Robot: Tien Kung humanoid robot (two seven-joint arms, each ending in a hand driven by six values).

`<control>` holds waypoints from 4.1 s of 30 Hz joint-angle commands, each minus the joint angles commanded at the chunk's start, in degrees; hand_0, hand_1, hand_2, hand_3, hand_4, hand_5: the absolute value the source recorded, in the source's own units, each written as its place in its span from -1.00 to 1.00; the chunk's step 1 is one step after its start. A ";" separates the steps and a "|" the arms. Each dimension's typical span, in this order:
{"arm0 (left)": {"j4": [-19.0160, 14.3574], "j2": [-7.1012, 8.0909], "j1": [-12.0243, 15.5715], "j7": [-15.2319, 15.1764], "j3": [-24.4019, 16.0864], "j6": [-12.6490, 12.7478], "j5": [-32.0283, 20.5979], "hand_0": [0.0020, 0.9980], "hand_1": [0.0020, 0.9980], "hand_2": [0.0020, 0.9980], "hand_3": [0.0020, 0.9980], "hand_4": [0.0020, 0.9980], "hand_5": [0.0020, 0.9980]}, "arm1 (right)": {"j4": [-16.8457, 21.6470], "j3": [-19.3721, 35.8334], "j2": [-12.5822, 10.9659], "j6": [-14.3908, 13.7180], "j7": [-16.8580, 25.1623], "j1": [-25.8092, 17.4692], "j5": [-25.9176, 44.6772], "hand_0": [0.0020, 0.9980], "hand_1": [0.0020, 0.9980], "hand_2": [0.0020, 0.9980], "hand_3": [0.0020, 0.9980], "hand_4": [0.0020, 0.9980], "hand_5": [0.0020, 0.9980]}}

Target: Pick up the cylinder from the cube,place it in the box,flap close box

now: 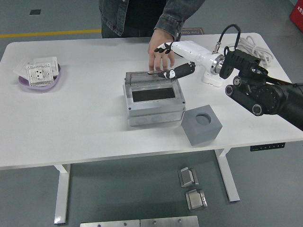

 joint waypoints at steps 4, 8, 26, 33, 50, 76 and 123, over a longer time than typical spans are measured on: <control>-0.05 -0.10 0.06 -0.29 0.70 -0.03 -0.72 0.37 0.31 0.08 0.21 0.24 -0.46 | 2.20 0.10 -1.11 -0.21 -0.29 -1.62 -1.41 0.65 0.53 0.66 0.70 0.65 -0.02; -0.13 0.00 0.12 -0.91 2.04 0.04 -2.33 0.37 0.31 0.08 0.21 0.24 -0.46 | 6.28 0.65 -2.97 -0.46 -0.79 -3.35 -3.50 0.65 0.53 0.66 0.70 0.65 -0.02; -0.58 0.03 0.53 -2.12 3.94 0.24 -4.53 0.37 0.31 0.08 0.21 0.24 -0.46 | 20.40 2.64 -9.24 -0.96 -2.49 -9.23 -7.55 0.65 0.51 0.65 0.74 0.65 -0.01; -0.50 0.01 0.64 -2.13 3.57 0.25 -4.26 0.37 0.31 0.08 0.21 0.24 -0.46 | 21.44 3.06 -9.55 -1.03 -2.88 -12.12 -7.41 0.64 0.51 0.65 0.75 0.64 -0.01; 1.14 -0.44 3.25 0.30 -0.88 0.46 0.41 0.37 0.31 0.08 0.21 0.24 -0.45 | 33.13 25.70 -17.58 2.14 -7.04 -26.90 -13.06 0.65 0.51 0.65 0.77 0.63 0.01; 1.20 -1.31 4.38 -1.15 3.14 0.60 -3.48 0.37 0.31 0.08 0.21 0.25 -0.45 | 36.34 51.17 -12.50 5.29 -5.18 -51.58 16.75 0.20 0.55 0.78 0.78 0.70 -0.05; 1.33 -2.10 4.32 -0.30 -2.31 0.45 1.15 0.37 0.31 0.09 0.21 0.26 -0.43 | 38.38 49.69 -12.44 10.01 -3.33 -51.23 35.61 1.00 0.74 0.73 0.87 0.87 0.82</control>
